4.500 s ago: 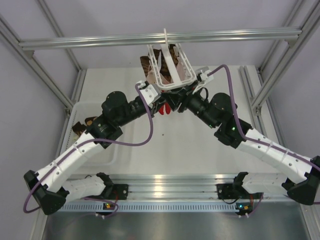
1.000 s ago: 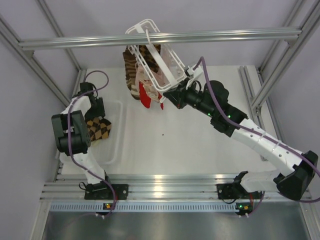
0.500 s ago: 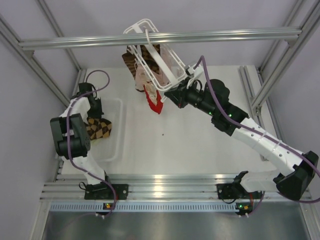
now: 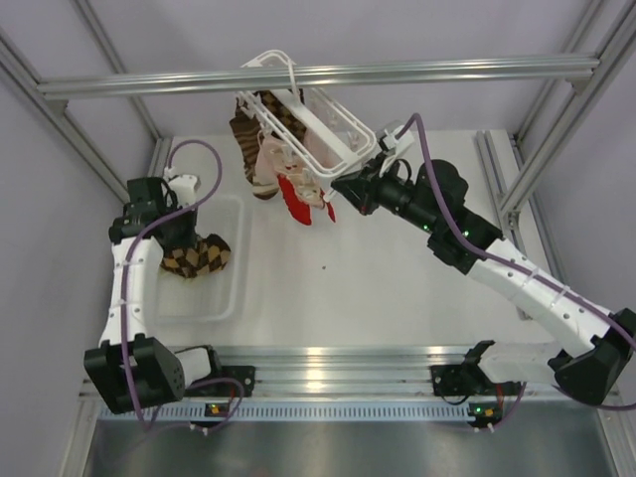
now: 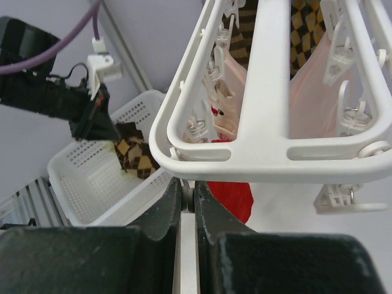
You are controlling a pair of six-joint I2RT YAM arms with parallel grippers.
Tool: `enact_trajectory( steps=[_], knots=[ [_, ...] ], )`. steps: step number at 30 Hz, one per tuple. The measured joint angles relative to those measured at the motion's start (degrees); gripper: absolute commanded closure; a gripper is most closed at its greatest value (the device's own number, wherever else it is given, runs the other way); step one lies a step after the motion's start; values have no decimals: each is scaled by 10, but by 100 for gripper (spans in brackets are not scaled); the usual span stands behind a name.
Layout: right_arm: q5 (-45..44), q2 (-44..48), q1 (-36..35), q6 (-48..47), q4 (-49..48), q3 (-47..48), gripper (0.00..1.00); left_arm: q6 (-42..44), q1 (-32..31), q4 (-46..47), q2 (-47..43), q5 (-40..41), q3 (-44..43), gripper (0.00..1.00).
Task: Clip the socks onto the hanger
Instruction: Adjust the sock in the bin.
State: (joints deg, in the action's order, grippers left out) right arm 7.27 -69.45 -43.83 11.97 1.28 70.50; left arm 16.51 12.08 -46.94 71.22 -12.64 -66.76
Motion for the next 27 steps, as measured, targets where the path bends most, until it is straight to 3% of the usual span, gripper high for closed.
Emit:
enact_trajectory(
  steps=[9,10,11,13,14,22,27],
  knots=[
    [7,6,2,0,-11,-4,100,214,0,-215,-151,-26,100,100],
    [8,8,2,0,-12,-7,100,225,0,-227,-163,-28,100,79],
    [8,9,2,-1,-13,-8,100,225,0,-232,-172,-27,100,69],
    [9,10,2,-2,-16,-9,100,209,0,-225,-175,-24,100,54],
    [9,11,2,-2,-19,-11,100,185,0,-216,-168,-12,96,52],
    [10,12,2,-4,-20,-12,100,-21,0,-70,44,166,-24,51],
    [7,12,2,-4,-21,-12,100,-103,3,-24,107,262,-35,48]
  ],
)
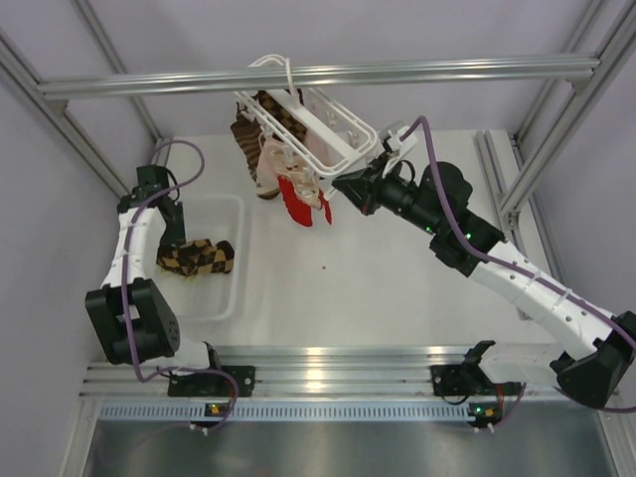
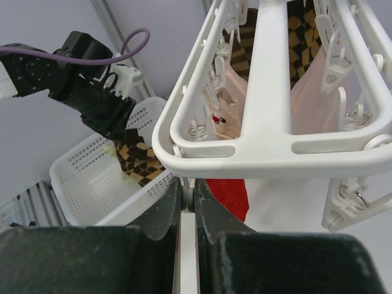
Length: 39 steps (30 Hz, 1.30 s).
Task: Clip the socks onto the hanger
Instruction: Adjust the sock in the bin.
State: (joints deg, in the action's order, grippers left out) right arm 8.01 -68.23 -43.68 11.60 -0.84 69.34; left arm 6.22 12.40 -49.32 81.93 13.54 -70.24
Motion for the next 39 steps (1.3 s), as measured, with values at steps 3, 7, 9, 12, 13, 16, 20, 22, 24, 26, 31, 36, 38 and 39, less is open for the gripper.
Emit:
enact_trajectory(
  steps=[3,7,9,12,13,16,20,22,24,26,31,36,38,39],
  knots=[
    [-4,0,0,0,-5,-5,100,-37,14,8,34,30,0,47],
    [-10,3,0,2,-13,-19,100,-51,28,35,49,38,0,49],
    [-15,4,0,3,-17,-25,100,-54,29,48,57,39,-3,50],
    [-19,6,1,5,-26,-31,100,-57,29,60,87,39,-20,50],
    [-20,7,1,5,-28,-33,100,-58,29,66,99,39,-26,50],
    [-21,7,1,6,-30,-34,100,-60,29,80,122,39,-33,50],
    [-21,7,5,6,-33,-35,100,-61,29,81,136,42,-39,51],
    [-20,7,9,6,-36,-38,100,-63,29,80,143,45,-47,51],
    [-18,7,13,6,-36,-38,100,-64,29,80,145,48,-49,52],
    [-16,7,18,6,-37,-38,100,-64,29,78,145,55,-49,52],
    [-9,7,29,6,-38,-41,100,-65,29,77,145,70,-49,52],
    [-3,7,34,11,-39,-41,100,-65,29,77,146,75,-49,52],
    [1,7,36,11,-38,-41,100,-66,29,77,150,76,-49,52],
    [2,7,37,11,-38,-41,100,-66,29,77,152,76,-49,52]
  ],
)
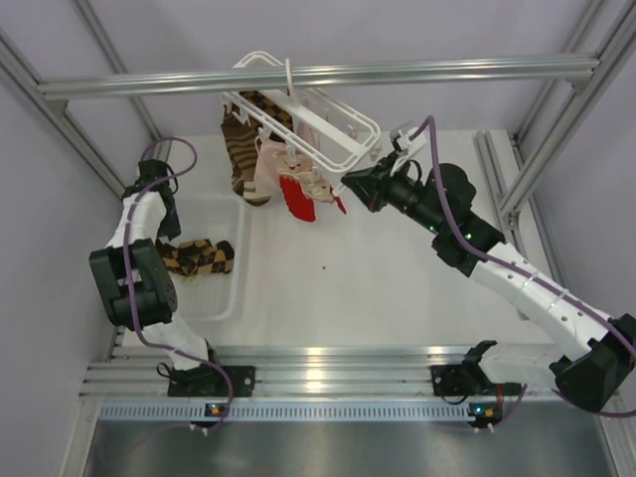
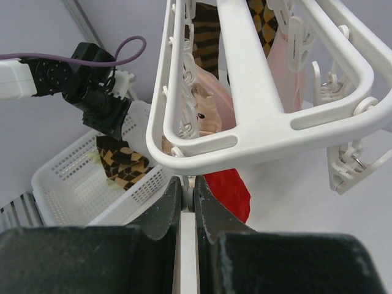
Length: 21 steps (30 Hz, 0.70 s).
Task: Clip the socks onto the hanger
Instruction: Adjust the sock in the bin.
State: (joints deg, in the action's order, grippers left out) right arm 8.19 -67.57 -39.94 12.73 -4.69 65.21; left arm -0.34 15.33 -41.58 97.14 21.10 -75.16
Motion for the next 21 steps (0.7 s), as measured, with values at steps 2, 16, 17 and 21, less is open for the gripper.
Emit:
enact_trajectory(
  steps=[2,16,17,21],
  knots=[
    [2,0,3,1,0,0,100,0,0,0,6,0,0,53],
    [7,-5,11,9,0,0,100,-5,0,-4,9,10,29,53],
    [7,-5,11,10,0,0,100,-5,0,-4,8,14,34,52],
    [8,-6,11,10,0,0,100,-10,0,-5,7,29,45,52]
  ],
)
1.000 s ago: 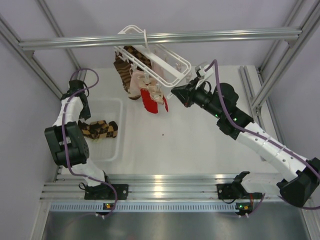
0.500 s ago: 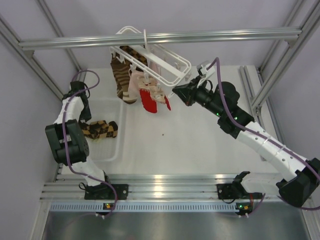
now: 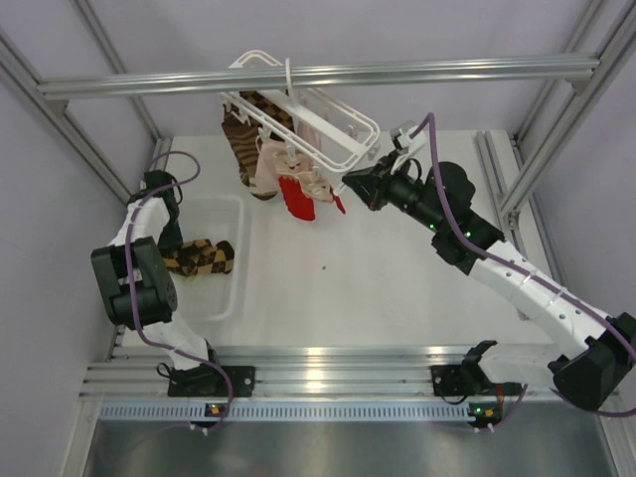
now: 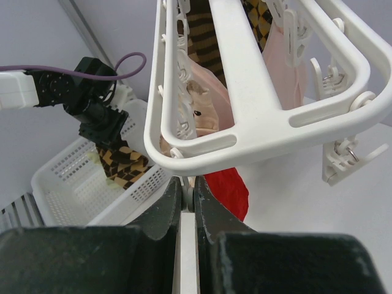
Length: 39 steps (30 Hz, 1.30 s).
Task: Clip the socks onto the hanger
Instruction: Adjust the sock in the bin.
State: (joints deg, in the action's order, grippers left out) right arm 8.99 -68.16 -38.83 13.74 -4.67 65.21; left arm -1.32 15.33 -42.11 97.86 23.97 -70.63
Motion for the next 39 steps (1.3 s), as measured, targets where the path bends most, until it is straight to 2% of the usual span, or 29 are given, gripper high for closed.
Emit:
enact_trajectory(
  steps=[8,10,15,17,21,24,25,26,32,39],
  knots=[
    [1,-9,0,3,0,0,100,-6,0,1,0,4,0,53],
    [1,-11,0,4,0,0,100,-8,0,2,1,3,0,57],
    [1,-14,0,4,0,1,100,-14,0,5,5,-12,-2,77],
    [1,-14,0,4,0,1,100,-16,0,7,10,-23,-7,82],
    [1,-14,0,4,0,1,100,-16,0,9,14,-49,-13,100],
    [0,-14,0,4,0,1,100,-13,0,11,14,-61,-15,100],
    [0,-14,0,4,0,1,100,-12,0,10,14,-61,-15,90],
    [0,-14,0,4,0,1,100,-12,0,7,14,-60,-16,86],
    [0,-14,0,4,0,1,100,-13,0,-7,-15,-37,-17,70],
    [1,-14,0,11,0,1,100,-11,1,-13,-70,-9,-4,64]
  ],
)
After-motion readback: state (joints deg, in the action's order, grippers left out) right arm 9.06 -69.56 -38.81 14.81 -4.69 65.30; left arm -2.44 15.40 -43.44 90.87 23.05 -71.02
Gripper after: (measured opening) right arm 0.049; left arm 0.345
